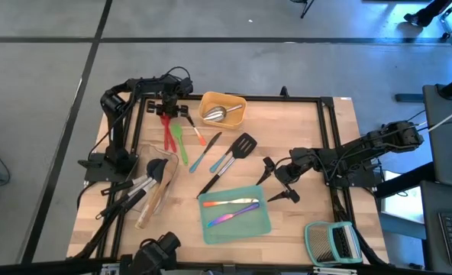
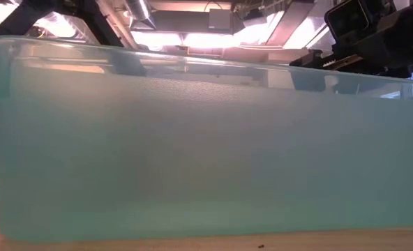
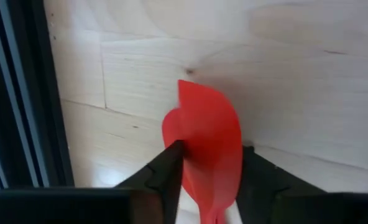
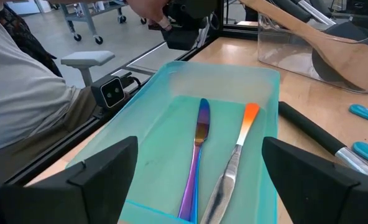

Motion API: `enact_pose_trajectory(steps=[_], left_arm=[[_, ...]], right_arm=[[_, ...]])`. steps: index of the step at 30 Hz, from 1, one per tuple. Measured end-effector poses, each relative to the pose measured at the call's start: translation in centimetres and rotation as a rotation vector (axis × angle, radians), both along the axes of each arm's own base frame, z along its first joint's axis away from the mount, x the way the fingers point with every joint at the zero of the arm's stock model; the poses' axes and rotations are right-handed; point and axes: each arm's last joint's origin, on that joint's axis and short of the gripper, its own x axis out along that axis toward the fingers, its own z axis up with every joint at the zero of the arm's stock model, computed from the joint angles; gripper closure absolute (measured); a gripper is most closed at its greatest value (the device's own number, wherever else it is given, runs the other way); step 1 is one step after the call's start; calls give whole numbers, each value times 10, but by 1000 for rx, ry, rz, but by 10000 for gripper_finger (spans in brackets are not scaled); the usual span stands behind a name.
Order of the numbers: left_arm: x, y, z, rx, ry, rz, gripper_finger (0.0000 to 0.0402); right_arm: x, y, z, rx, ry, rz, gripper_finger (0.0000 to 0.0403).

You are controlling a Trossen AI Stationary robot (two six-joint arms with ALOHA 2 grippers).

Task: Pick & Place Kitchen Items
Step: Put the red spatula into the transparent bin

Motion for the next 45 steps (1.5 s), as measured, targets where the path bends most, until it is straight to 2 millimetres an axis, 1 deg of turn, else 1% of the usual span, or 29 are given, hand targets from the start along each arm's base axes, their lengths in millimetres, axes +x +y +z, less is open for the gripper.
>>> enact_pose_trajectory(steps=[6, 13, 18, 23, 28, 32, 35, 39, 43, 45], left_arm=[[1, 0, 2, -11, -24, -15, 381], [3, -4, 8, -26, -59, -29, 379], [4, -10, 24, -20, -96, -60, 383], [6, -14, 53, 58, -150, -132, 383], [10, -17, 96, 166, -247, -187, 383], [15, -26, 132, 239, -355, -233, 383], [20, -39, 154, 243, -442, -278, 383], [21, -66, 180, 206, -489, -337, 383], [12, -96, 199, 103, -437, -345, 383], [5, -112, 205, 33, -393, -346, 383]], right_arm=[[0, 0, 0, 0, 2, 0, 57], [0, 0, 0, 0, 2, 0, 57], [0, 0, 0, 0, 2, 0, 57], [0, 0, 0, -3, -3, 1, 57], [0, 0, 1, -2, -10, 1, 57], [0, 0, 1, -2, -9, 1, 57], [0, 0, 1, -2, -9, 1, 57], [0, 0, 1, -3, -8, 1, 57], [0, 0, 0, -3, -8, 1, 57], [0, 0, 1, -3, -8, 1, 57]])
